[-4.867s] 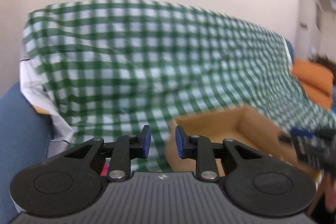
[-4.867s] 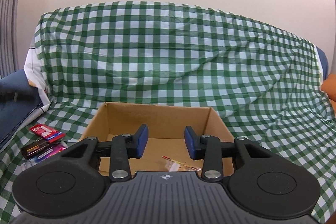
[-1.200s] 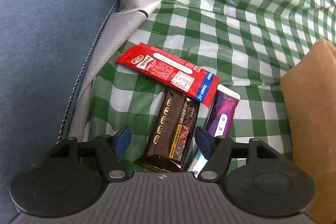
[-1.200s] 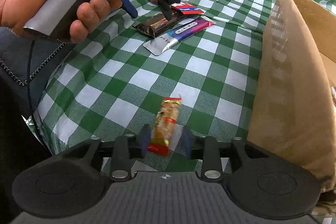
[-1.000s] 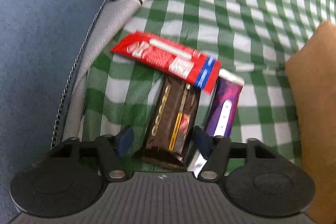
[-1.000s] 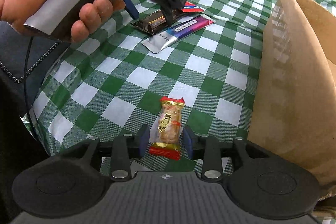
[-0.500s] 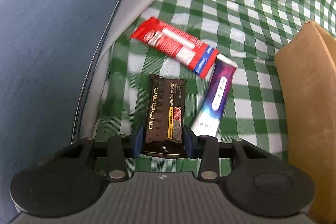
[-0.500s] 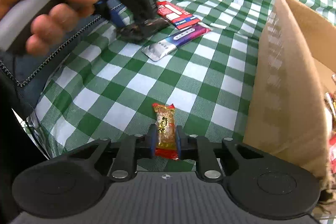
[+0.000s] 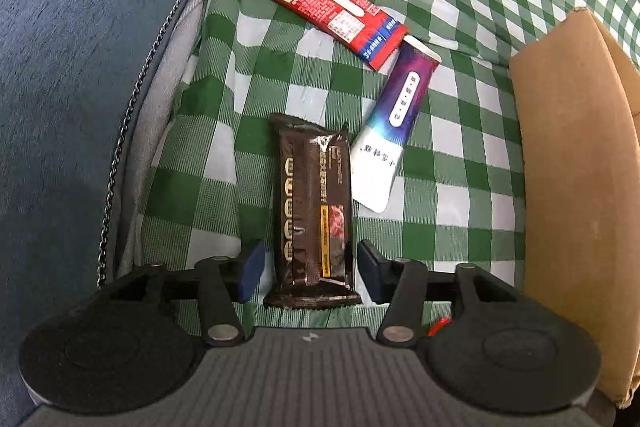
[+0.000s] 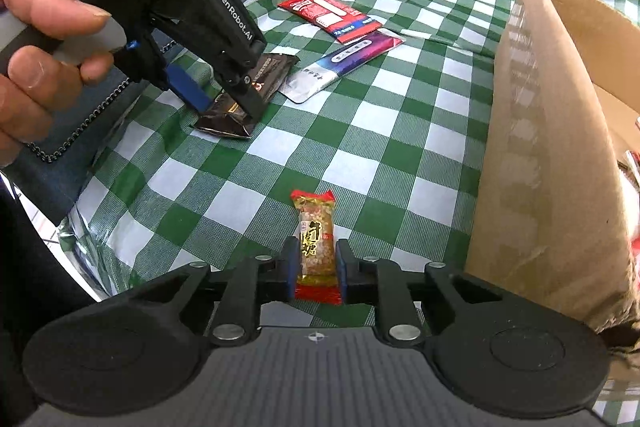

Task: Organize snacks
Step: 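Grasp the brown chocolate bar with left tool while right tool grasps the small snack stick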

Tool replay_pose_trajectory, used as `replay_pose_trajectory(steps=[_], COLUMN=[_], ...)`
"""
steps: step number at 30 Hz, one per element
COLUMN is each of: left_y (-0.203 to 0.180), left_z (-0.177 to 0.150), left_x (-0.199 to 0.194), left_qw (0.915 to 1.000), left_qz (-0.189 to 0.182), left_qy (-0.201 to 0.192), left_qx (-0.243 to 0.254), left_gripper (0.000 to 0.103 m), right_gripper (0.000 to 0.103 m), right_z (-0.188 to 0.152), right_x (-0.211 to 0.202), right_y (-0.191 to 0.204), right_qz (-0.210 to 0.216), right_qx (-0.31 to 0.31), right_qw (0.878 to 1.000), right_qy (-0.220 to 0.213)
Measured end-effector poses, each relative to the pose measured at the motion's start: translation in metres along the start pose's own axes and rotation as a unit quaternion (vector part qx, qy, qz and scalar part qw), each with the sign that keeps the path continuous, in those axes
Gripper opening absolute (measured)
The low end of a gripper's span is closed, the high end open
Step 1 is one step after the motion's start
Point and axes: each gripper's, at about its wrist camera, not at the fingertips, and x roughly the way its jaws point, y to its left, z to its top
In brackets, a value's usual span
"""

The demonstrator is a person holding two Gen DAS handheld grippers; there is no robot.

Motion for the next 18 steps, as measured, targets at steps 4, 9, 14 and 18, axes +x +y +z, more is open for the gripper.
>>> replay_pose_trajectory(steps=[4,9,14,18], left_y=[-0.004,-0.006,-0.011,-0.014], left_z=[0.007,0.016,0.022,0.023], left_x=[0.006,0.012,0.017,0.019], left_qw=[1.0000,0.9996,0.9994,0.9992], left_qz=[0.006,0.017,0.028,0.035], left_qy=[-0.005,-0.013,-0.016,-0.017], left_qx=[-0.003,-0.017,-0.016,-0.010], left_gripper=[0.060,0.064,0.065,0.065], right_gripper=[0.027,0.027,0.028,0.028], right_z=[-0.002,-0.001,-0.002,-0.003], right_x=[0.004,0.006,0.005,0.004], right_y=[0.002,0.002,0.003,0.004], right_qz=[-0.001,-0.001,-0.001,-0.001], right_qx=[-0.009,-0.014,-0.022,-0.026], right_qw=[1.000,1.000,1.000,1.000], right_qy=[0.009,0.008,0.006,0.005])
